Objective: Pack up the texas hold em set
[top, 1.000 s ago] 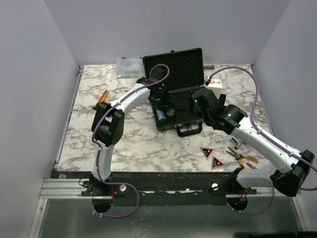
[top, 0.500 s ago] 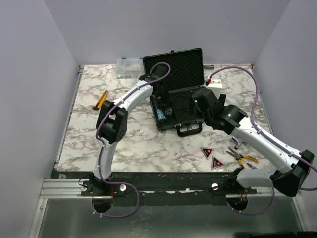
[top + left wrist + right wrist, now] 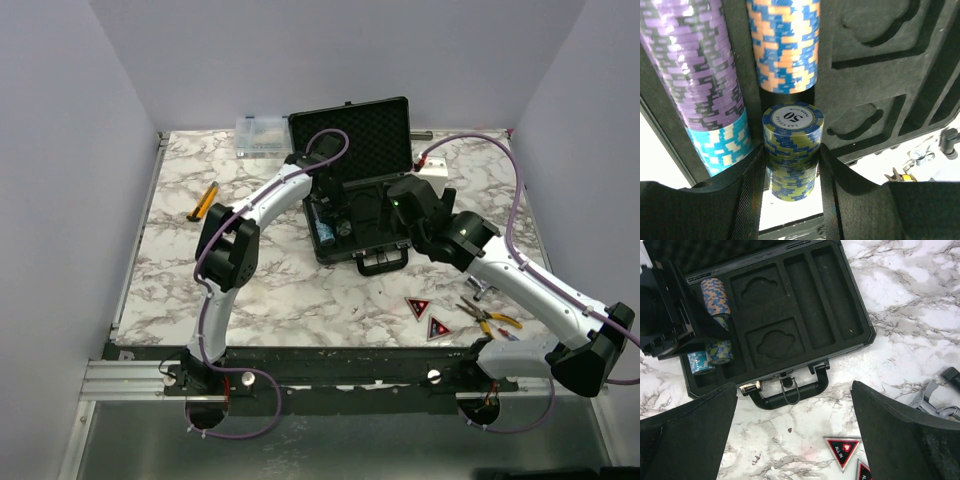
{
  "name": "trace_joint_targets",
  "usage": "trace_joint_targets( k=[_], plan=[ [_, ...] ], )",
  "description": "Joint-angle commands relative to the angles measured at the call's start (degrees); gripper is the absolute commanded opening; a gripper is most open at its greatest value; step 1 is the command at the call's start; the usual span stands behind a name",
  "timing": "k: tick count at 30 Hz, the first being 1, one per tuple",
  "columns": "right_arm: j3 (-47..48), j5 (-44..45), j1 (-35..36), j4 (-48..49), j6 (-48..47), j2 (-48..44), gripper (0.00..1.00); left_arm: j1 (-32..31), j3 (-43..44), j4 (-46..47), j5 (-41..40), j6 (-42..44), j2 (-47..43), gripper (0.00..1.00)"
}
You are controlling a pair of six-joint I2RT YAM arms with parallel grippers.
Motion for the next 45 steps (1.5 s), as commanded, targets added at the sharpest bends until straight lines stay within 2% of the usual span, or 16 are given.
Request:
trace_joint_targets(
  k=[1,4,21,35,43,45],
  plan=[
    [-0.9,0.8,-0.2,0.6,-0.2,-1.8,1.0,0.6,7.2,0.0,0.5,0.1,2.0,0.04],
    [-0.9,1.3,-0.2,0.4,-0.2,-2.1,1.0,0.8,9.0,-0.3,1.0,0.5,3.3,0.09],
    [-0.5,1.6,-0.2,0.0,0.0,-2.0,1.0,1.1,5.1,-1.5,-0.4,1.3,2.1,0.12],
    [-0.5,1.0,-0.2,-0.3,0.4,-1.6,1.0,0.9,5.8,0.6,-1.1,3.6,2.2,0.37],
    [-0.2,1.1,-0.2,-0.5,1.0,-1.0,1.0,0.9,5.0,1.4,-1.5,4.3,-0.1,0.71],
    [0.0,1.2,-0.2,-0.8,1.1,-0.9,1.0,0.9,4.6,1.9,-1.8,4.5,-1.1,0.74]
  ],
)
